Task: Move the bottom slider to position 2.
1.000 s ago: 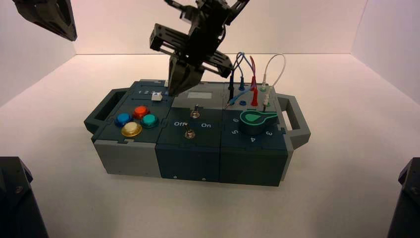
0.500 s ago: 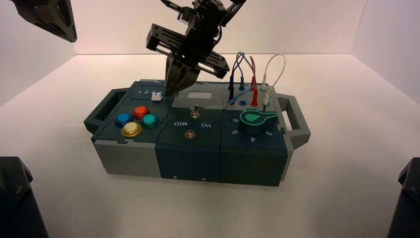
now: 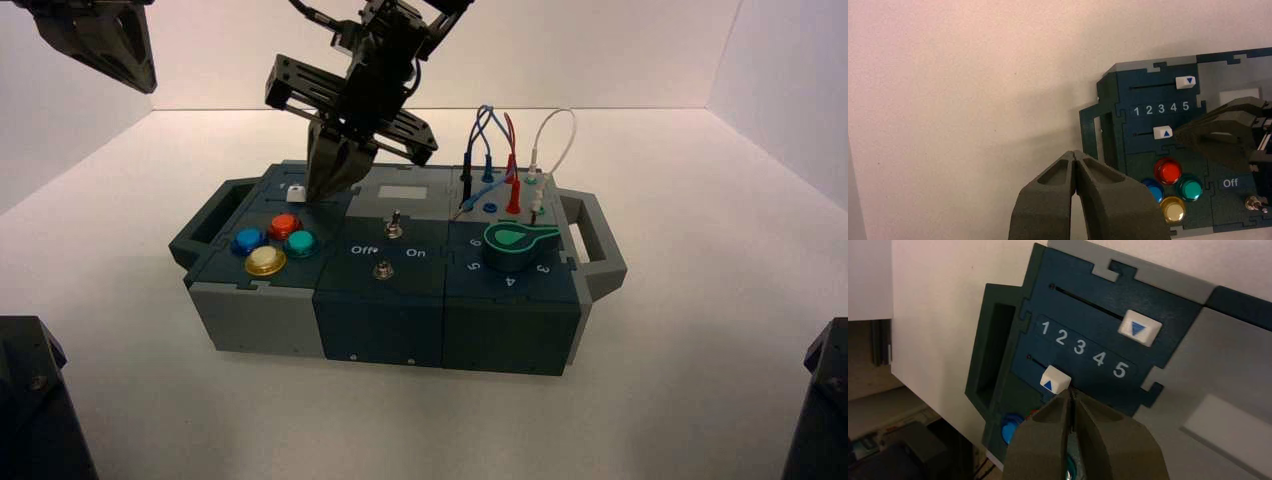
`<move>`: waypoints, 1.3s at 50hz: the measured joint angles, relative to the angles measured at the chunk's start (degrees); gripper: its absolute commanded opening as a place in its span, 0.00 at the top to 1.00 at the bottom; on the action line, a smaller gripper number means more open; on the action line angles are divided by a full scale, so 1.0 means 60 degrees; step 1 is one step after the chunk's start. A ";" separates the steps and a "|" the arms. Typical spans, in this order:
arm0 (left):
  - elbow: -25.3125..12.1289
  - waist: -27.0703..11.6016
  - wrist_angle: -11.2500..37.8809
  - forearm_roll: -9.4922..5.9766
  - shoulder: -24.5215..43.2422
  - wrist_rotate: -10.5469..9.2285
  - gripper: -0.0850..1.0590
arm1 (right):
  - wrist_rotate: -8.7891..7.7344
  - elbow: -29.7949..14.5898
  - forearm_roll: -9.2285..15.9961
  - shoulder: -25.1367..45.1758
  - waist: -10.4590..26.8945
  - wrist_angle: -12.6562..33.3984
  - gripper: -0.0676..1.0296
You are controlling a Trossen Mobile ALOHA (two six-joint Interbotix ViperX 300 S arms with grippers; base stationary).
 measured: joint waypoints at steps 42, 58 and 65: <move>0.0000 0.0000 0.0073 0.0000 0.0000 0.0000 0.95 | 0.0015 -0.0337 0.0015 0.0220 0.0015 0.0073 0.96; 0.0000 0.0000 0.0059 0.0029 0.0000 0.0000 0.95 | -0.0029 0.0249 -0.0703 -0.0439 0.0015 0.0059 0.96; 0.0000 0.0000 0.0029 0.0029 0.0000 0.0000 0.95 | -0.0044 0.0513 -0.1128 -0.0864 0.0029 0.0190 0.96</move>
